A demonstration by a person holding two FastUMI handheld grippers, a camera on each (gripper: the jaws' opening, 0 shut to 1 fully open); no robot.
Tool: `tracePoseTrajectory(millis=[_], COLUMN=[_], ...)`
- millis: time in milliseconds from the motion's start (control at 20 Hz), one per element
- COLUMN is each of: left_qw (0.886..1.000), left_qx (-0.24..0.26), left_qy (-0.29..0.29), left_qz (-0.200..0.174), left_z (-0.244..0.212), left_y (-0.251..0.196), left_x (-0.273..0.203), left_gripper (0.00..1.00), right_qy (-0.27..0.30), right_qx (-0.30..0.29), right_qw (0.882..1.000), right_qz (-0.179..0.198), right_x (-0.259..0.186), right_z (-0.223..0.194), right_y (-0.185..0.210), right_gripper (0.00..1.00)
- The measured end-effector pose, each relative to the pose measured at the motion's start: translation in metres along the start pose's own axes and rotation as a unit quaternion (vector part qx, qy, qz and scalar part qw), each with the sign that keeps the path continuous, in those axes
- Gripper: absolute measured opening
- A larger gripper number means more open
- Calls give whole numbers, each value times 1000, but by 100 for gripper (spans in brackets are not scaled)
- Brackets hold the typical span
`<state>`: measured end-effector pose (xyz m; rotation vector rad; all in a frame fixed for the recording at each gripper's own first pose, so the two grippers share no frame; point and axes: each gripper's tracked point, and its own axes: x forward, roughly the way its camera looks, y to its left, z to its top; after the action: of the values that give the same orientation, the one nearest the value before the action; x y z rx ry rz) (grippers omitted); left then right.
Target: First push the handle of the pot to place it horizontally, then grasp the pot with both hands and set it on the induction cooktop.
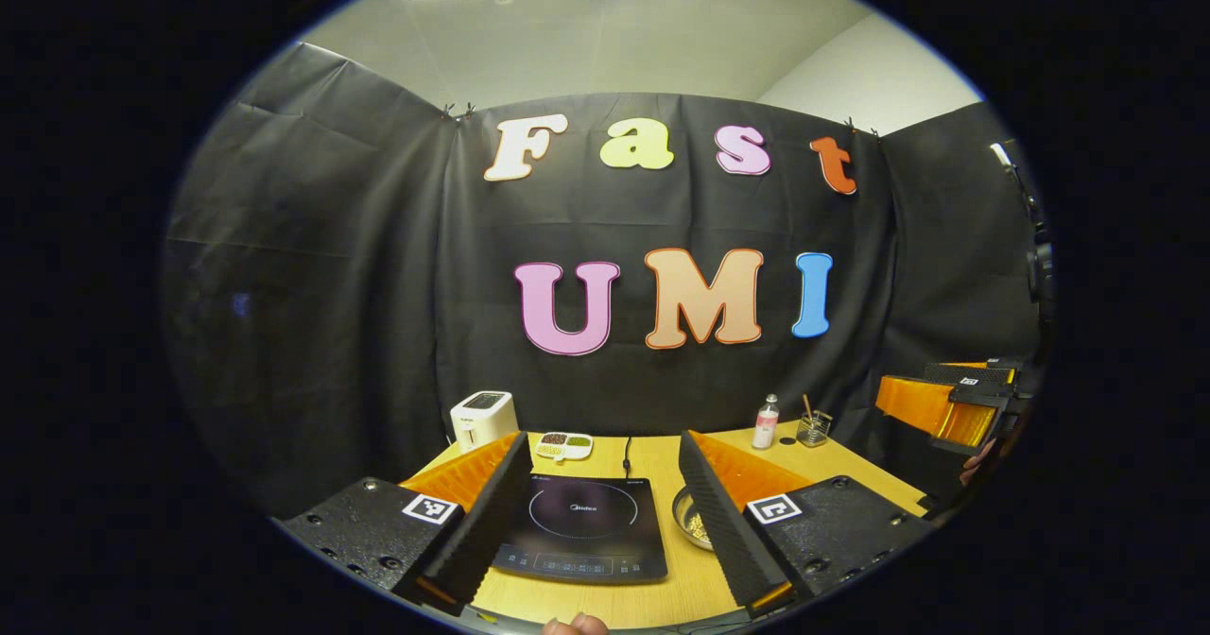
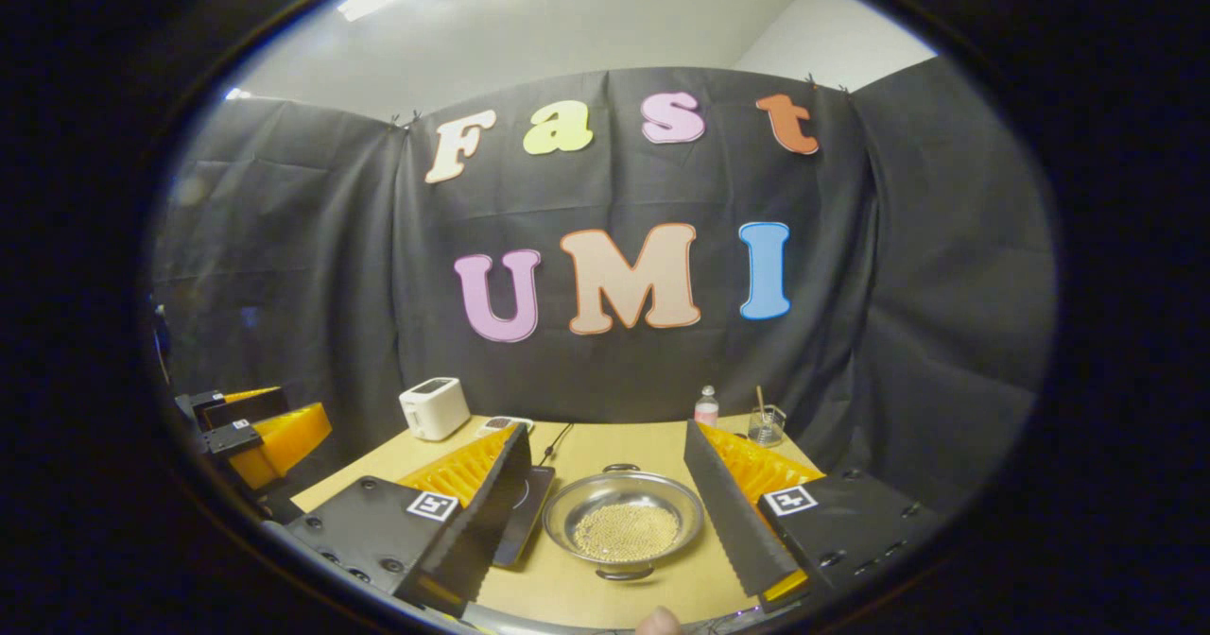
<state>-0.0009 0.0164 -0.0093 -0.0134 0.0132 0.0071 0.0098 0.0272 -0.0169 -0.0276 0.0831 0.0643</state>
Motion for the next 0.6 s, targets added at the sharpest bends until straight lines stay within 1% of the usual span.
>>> tracePoseTrajectory(millis=[100,250,300,350,500,550,600], left_qw=[1000,1000,1000,1000,999,999,999], left_qx=[-6,-11,-11,-11,-12,-12,-13], left_qy=[1,7,7,6,16,22,30], left_qz=[0,3,6,10,25,31,36], left_z=[-2,-7,-8,-7,-17,-20,-24], left_y=[4,10,12,14,19,20,20], left_x=[0,1,3,5,15,18,23], left_gripper=[95,95,93,95,93,96,93], right_qy=[9,24,35,48,77,94,108], right_qx=[-3,-9,-11,-13,-19,-16,-20], right_qw=[1000,1000,999,999,997,995,993], right_qz=[-3,-2,3,11,23,36,31], right_x=[1,6,9,13,29,36,42], right_z=[-7,-19,-25,-33,-56,-69,-88], right_y=[6,11,13,18,19,24,21], right_gripper=[96,73,72,72,39,37,34])
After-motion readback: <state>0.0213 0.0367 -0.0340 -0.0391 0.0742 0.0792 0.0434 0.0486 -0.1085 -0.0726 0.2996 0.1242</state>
